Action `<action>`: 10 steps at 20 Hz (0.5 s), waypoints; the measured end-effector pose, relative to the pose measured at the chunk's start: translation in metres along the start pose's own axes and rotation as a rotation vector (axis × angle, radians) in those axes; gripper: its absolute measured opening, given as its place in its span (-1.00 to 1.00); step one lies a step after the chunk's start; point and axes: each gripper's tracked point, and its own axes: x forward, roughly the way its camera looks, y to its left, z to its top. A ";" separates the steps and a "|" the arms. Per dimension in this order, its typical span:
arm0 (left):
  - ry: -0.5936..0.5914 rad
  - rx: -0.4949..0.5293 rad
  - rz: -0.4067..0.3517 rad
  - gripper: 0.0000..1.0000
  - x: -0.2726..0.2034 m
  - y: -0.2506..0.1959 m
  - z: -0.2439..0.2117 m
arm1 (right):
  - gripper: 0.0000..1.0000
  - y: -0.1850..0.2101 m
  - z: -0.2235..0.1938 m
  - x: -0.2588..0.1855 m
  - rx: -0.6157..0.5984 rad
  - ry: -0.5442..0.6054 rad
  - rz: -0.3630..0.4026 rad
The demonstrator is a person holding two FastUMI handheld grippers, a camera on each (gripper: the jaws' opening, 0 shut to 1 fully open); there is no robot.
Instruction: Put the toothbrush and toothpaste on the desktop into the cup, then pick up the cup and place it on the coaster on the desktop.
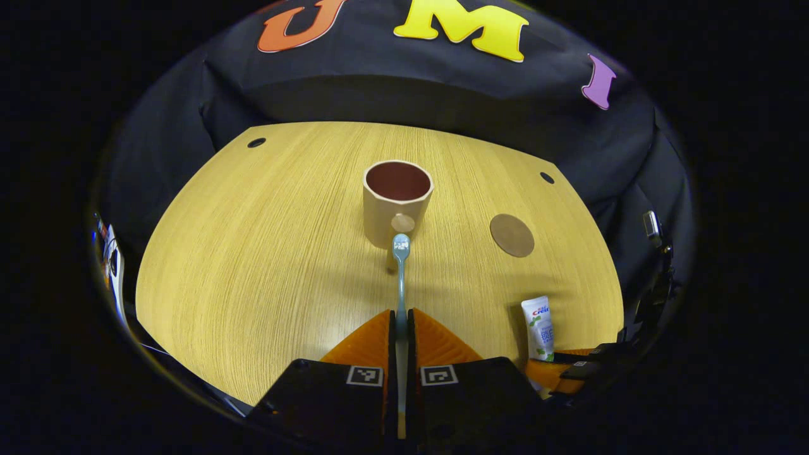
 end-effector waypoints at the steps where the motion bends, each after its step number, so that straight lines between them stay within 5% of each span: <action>1: -0.043 0.009 0.003 -0.85 -0.010 -0.003 0.025 | -0.51 0.000 0.005 -0.004 -0.009 -0.022 0.001; 7: -0.567 0.108 -0.026 -0.86 -0.066 -0.002 0.188 | -0.51 0.000 0.016 -0.014 0.003 -0.055 0.019; 10: -0.764 0.112 -0.079 -0.86 -0.072 0.002 0.235 | -0.50 -0.002 0.019 -0.021 0.001 -0.073 0.019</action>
